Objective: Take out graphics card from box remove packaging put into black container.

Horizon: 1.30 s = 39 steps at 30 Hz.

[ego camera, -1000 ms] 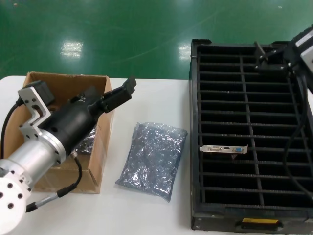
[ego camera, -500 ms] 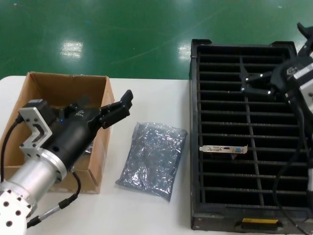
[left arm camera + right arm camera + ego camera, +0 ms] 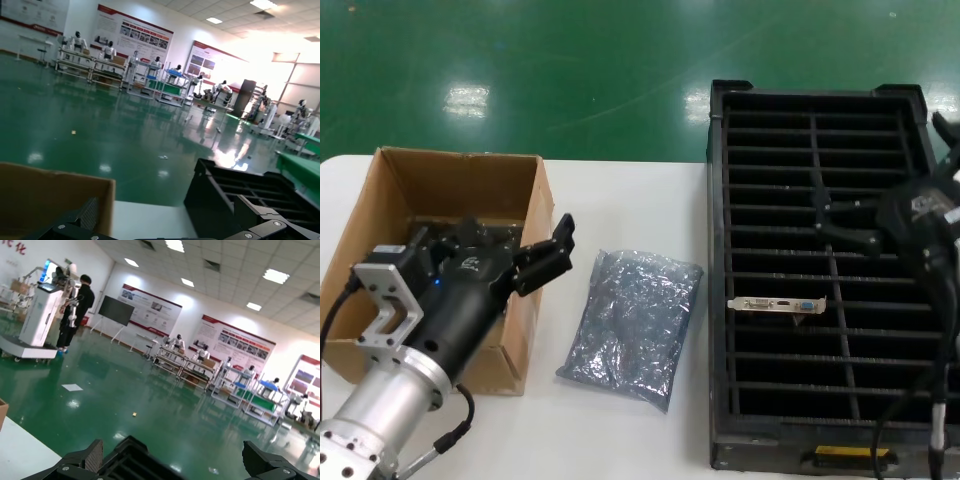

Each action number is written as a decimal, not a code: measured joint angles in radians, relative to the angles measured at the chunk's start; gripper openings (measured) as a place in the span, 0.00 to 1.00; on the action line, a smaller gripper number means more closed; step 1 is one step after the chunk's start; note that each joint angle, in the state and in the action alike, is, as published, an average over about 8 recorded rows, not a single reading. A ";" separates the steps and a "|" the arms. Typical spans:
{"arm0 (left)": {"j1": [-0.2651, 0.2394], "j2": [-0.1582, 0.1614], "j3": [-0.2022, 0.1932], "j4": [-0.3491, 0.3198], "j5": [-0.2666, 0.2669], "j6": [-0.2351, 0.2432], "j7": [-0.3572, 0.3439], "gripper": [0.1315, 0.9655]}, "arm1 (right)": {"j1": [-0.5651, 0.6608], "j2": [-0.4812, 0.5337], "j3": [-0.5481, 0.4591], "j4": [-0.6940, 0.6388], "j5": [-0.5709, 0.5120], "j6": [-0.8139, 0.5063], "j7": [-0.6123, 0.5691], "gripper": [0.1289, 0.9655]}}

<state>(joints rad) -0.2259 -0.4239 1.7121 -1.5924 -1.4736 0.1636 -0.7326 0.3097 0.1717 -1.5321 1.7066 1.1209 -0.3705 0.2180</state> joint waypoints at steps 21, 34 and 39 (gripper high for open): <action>0.148 0.081 -0.073 -0.005 -0.213 -0.107 0.477 1.00 | -0.202 0.084 -0.044 -0.070 0.443 0.241 -0.142 1.00; 0.208 0.114 -0.103 -0.007 -0.300 -0.150 0.674 1.00 | -0.285 0.118 -0.062 -0.098 0.624 0.341 -0.201 1.00; 0.208 0.114 -0.103 -0.007 -0.301 -0.151 0.675 1.00 | -0.285 0.118 -0.063 -0.098 0.626 0.341 -0.201 1.00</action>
<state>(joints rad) -0.0177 -0.3097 1.6088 -1.5995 -1.7744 0.0128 -0.0573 0.0242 0.2900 -1.5947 1.6084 1.7469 -0.0290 0.0170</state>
